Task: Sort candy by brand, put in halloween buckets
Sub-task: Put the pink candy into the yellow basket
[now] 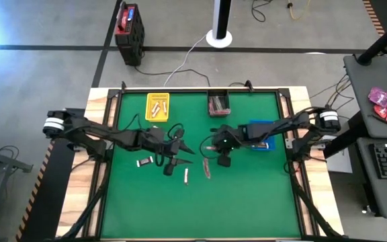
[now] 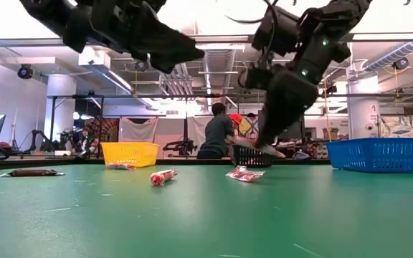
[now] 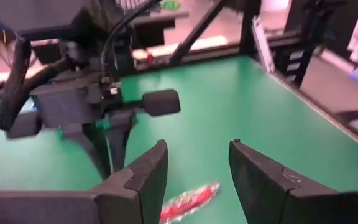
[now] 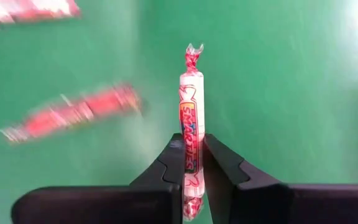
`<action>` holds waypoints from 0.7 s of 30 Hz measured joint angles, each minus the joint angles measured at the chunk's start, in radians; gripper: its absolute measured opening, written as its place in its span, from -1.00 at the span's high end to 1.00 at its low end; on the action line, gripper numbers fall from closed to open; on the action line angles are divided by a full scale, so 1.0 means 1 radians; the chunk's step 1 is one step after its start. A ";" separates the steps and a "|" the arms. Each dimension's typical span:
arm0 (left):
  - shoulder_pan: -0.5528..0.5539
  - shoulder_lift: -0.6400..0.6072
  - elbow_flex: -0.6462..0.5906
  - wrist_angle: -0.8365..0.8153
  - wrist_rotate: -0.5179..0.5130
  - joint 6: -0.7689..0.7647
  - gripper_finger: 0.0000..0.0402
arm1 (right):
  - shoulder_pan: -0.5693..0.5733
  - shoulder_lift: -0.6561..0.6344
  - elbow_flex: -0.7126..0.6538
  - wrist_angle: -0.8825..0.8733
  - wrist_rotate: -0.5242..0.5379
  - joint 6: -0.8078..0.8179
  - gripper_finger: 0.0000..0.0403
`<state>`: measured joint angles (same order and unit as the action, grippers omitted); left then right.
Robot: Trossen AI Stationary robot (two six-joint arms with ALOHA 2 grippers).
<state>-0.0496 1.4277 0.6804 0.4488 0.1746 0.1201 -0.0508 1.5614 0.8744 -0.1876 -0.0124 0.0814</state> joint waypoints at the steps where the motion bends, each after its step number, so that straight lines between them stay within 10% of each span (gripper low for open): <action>1: 0.000 0.001 -0.013 0.031 0.000 -0.005 0.23 | 0.009 -0.003 -0.008 0.050 -0.004 0.000 0.87; 21: 0.004 0.149 -0.052 0.151 -0.115 -0.058 0.23 | 0.099 0.005 -0.030 0.509 -0.014 -0.041 0.87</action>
<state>-0.0456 1.5764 0.6282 0.6002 0.0598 0.0619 0.0479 1.5661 0.8442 0.3216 -0.0269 0.0406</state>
